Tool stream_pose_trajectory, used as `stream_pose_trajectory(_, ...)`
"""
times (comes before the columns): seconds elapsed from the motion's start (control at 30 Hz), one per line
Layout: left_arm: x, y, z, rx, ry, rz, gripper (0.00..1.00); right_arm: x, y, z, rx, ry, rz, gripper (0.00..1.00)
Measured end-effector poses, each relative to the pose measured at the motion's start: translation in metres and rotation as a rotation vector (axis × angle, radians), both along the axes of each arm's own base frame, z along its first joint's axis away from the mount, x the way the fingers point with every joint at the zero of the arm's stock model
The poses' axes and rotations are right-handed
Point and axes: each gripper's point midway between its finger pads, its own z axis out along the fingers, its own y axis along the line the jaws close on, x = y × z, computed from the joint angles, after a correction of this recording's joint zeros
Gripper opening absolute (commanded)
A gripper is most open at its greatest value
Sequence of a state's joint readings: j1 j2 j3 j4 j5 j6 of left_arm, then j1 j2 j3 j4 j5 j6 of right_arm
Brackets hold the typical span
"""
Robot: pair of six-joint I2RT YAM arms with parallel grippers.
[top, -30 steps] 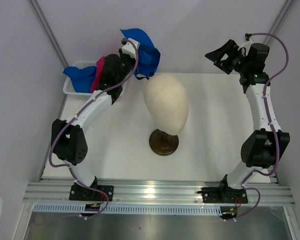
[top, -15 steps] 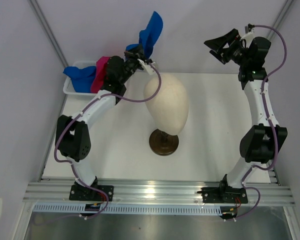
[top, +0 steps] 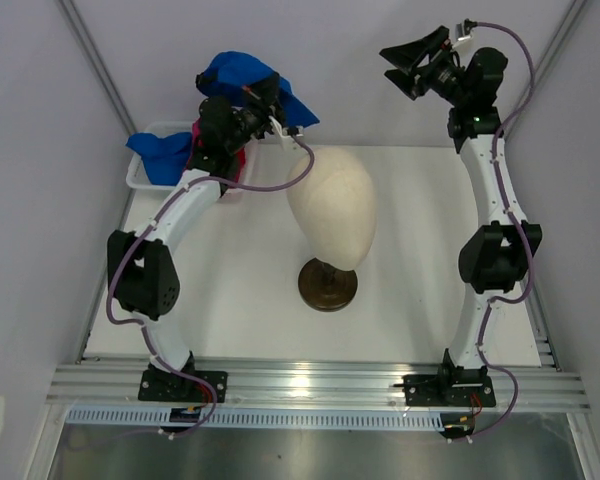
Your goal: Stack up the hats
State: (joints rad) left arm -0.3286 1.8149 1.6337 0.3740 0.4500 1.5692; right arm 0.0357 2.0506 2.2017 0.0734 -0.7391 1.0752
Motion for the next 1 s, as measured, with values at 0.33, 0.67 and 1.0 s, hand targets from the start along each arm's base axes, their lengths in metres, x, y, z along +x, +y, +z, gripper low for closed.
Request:
stream_pose_trajectory(0.33,0.022,-0.004,0.005,-0.049,-0.043,0.002,0.01,-0.008,0.081,-0.037,0.135,0.167,0.182,0.92)
stream_pose_trajectory(0.67,0.052,-0.008,0.019,-0.134,-0.069,0.045,0.01,0.004,0.093,-0.039,0.267,0.211,0.204,0.93)
stream_pose_trajectory(1.0,0.056,-0.033,0.006,-0.163,-0.040,0.018,0.01,0.031,0.107,-0.075,0.335,0.331,0.189,0.91)
